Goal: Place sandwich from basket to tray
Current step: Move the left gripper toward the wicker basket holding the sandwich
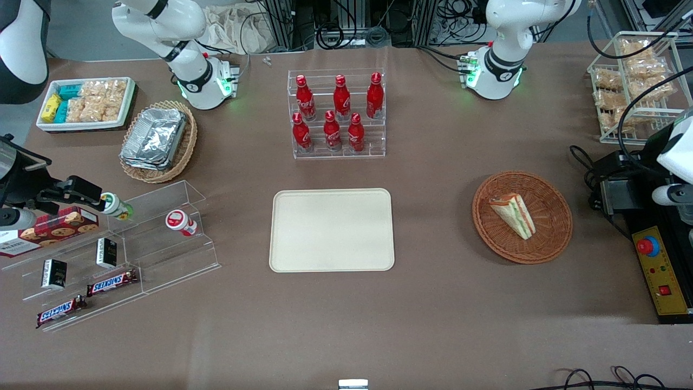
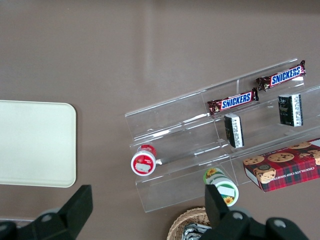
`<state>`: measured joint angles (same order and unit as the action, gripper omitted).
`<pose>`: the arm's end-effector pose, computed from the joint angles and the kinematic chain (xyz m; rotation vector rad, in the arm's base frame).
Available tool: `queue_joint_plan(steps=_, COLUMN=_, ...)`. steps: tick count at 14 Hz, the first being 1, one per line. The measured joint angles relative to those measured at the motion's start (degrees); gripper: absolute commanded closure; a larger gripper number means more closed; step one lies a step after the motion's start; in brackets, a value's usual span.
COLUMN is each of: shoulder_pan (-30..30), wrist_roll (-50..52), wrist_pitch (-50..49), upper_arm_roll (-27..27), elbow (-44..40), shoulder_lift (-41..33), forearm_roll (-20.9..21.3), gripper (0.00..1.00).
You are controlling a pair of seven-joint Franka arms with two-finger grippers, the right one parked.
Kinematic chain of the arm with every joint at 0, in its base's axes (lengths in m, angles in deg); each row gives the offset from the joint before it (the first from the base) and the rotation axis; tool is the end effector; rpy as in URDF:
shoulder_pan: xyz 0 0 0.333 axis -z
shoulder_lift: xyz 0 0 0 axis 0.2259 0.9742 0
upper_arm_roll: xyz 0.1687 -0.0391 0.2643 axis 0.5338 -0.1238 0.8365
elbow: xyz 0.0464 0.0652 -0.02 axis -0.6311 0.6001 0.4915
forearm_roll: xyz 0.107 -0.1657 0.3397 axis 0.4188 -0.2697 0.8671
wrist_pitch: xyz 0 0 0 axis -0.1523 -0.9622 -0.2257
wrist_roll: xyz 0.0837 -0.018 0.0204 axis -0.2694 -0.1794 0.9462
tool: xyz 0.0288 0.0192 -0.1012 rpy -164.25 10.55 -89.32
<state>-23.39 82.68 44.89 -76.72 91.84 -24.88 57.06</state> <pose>0.5909 -0.0099 0.6099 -3.1114 -0.0022 0.0905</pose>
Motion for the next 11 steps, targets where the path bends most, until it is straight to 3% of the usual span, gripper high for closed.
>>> queue_joint_plan(steps=7, shoulder_pan=0.0, wrist_roll=2.0, wrist_pitch=-1.7, upper_arm_roll=-0.1, elbow=0.5, shoulder_lift=-0.1, forearm_roll=0.0, gripper=0.0)
queue_joint_plan(steps=11, shoulder_pan=0.4, wrist_roll=4.1, wrist_pitch=1.6, upper_arm_roll=-0.6, elbow=7.3, shoulder_lift=-0.8, forearm_roll=-0.1, gripper=0.0)
